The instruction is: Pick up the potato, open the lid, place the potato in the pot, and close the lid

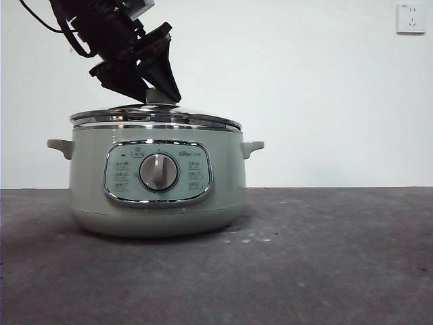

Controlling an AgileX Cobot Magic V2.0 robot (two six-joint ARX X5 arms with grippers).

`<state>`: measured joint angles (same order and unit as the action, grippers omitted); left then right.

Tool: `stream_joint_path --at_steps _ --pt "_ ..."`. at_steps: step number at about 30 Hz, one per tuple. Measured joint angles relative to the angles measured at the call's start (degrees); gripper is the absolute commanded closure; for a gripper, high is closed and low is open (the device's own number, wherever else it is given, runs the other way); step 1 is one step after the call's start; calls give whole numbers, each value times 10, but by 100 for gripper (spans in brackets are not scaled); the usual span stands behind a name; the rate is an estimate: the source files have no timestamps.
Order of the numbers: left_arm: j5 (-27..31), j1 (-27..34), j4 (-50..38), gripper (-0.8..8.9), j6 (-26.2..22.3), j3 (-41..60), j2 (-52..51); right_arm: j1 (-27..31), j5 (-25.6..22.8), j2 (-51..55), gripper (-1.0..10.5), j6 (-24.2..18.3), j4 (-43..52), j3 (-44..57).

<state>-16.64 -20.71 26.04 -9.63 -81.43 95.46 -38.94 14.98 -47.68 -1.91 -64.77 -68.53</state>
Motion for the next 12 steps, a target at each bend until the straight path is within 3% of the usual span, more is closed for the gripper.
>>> stream_joint_path --at_steps 12 --pt "2 0 -7 822 -6 0 3 0 0 0 511 0 -1 0"
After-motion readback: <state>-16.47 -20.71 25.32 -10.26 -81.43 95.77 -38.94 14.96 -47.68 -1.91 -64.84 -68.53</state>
